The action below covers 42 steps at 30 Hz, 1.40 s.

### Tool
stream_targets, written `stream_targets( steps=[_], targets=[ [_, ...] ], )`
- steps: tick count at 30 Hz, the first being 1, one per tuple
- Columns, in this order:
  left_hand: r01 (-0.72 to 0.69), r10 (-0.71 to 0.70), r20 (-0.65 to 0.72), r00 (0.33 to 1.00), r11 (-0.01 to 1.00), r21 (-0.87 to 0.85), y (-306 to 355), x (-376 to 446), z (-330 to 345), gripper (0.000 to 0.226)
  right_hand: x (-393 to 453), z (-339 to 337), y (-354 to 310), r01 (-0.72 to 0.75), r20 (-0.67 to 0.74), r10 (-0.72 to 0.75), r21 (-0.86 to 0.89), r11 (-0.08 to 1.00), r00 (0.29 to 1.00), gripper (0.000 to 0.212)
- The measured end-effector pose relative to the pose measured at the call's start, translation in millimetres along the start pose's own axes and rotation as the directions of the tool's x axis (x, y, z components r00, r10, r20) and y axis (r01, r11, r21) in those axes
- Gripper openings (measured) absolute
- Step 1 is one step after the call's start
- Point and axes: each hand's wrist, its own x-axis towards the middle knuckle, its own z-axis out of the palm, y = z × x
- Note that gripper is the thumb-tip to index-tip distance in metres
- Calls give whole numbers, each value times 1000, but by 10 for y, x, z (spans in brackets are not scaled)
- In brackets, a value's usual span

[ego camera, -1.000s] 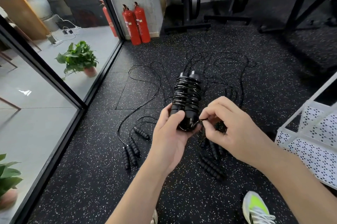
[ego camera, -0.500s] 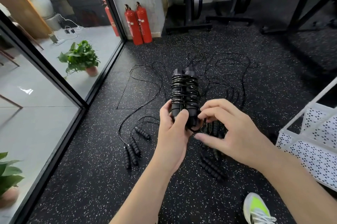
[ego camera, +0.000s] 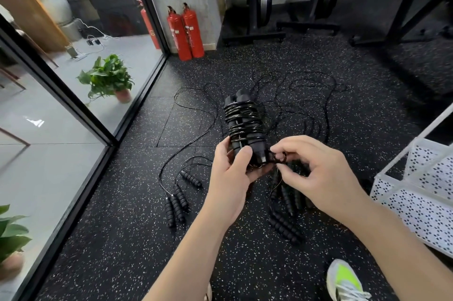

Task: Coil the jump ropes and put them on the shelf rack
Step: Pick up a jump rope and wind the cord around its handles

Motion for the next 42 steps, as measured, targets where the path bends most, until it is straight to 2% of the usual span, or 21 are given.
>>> stream_targets(
  steps=[2, 4, 8, 10, 12, 14, 17, 22, 28, 34, 39, 42],
  targets=[
    [32, -31, 15, 999, 999, -37, 9, -19, 0, 29, 6, -28, 13, 6, 4, -5, -3, 1000, 1000, 35],
    [41, -41, 17, 999, 999, -6, 7, -35, 8, 31, 16, -54, 20, 23, -3, -23, -28, 999, 1000, 35],
    [-23, 21, 11, 1000, 985, 168, -26, -36, 12, 34, 7, -51, 8, 58, -43, -64, -128, 990, 997, 42],
    [-57, 59, 0, 998, 961, 270, -37, -35, 2, 37, -10, -57, -15, -12, -39, 9, -77, 997, 999, 49],
    [-96, 105, -6, 994, 927, 363, -51, -38, -4, 40, -24, -50, -14, -44, -28, 42, -62, 997, 999, 45],
    [-117, 132, -7, 991, 900, 419, -64, -51, 7, 46, -33, -11, 21, 17, -46, -24, -141, 990, 999, 37],
    [-115, 128, -2, 992, 897, 427, -70, -60, 30, 50, -20, 44, 77, 127, -76, -145, -207, 970, 986, 32],
    [-126, 119, 43, 992, 879, 460, -58, -52, -3, 45, 9, 92, 88, 152, -102, -168, -150, 977, 980, 37],
    [-33, 54, -56, 997, 947, 321, -84, -20, 16, 37, 10, 78, 102, 139, -1, -141, -148, 979, 990, 25],
    [-21, 47, -56, 997, 919, 394, -97, 7, -19, 45, 12, 145, 160, 116, 44, -109, -216, 969, 993, 30],
    [-53, 59, 4, 998, 863, 503, -171, -20, -35, 44, 57, 71, 222, 105, 83, -94, -133, 986, 992, 23],
    [-70, 58, 39, 998, 843, 534, -190, -31, -14, 44, 68, 36, 216, 15, 41, -11, -85, 996, 999, 22]
  ],
)
